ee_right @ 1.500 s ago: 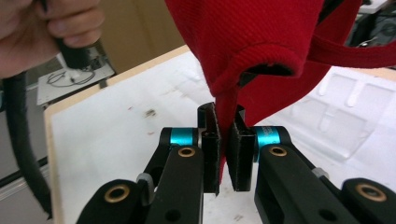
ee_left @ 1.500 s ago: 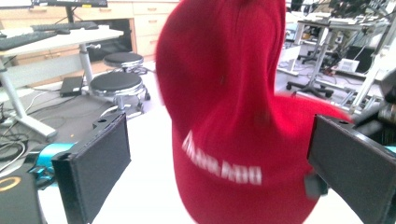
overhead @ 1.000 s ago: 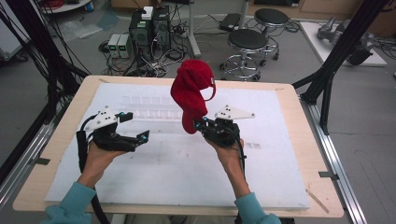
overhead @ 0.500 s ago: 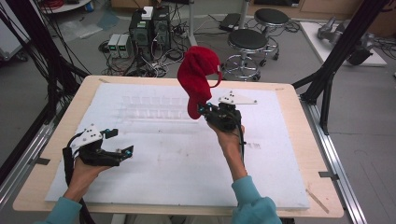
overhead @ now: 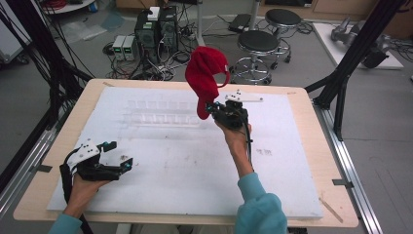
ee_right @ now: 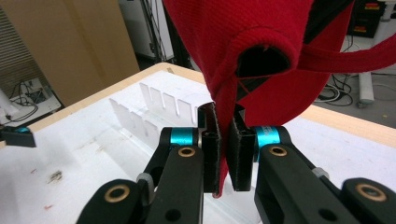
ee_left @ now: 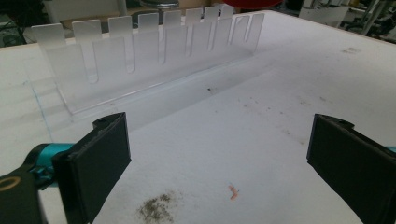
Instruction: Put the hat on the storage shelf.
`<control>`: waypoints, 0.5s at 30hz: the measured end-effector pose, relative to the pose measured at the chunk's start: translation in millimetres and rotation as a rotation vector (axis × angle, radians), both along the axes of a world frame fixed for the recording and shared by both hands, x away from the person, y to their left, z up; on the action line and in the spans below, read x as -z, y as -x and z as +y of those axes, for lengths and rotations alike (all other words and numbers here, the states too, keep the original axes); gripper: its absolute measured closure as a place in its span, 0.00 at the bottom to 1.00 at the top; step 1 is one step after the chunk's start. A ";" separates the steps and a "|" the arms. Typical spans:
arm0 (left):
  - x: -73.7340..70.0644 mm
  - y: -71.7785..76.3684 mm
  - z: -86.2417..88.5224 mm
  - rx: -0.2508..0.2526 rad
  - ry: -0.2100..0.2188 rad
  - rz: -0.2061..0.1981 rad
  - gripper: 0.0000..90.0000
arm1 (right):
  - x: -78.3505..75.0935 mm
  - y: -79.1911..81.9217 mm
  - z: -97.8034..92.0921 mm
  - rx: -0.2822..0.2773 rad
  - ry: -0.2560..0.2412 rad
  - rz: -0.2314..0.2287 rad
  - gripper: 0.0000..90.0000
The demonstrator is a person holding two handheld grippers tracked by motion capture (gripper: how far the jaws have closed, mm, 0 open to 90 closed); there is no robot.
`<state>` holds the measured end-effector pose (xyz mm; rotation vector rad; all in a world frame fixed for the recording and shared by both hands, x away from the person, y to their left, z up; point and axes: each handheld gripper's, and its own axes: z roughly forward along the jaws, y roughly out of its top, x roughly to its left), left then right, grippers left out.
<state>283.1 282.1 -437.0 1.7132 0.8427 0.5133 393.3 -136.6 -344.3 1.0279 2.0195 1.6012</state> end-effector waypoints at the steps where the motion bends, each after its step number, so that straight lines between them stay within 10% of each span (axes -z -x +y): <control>1: 1.2 0.4 0.9 -0.001 0.002 -0.001 0.07 | 1.2 -1.7 0.3 0.000 0.000 0.001 0.95; 15: 10.2 4.7 4.5 -0.018 0.005 0.002 0.07 | 17.1 -17.2 5.8 0.012 -0.003 0.039 0.95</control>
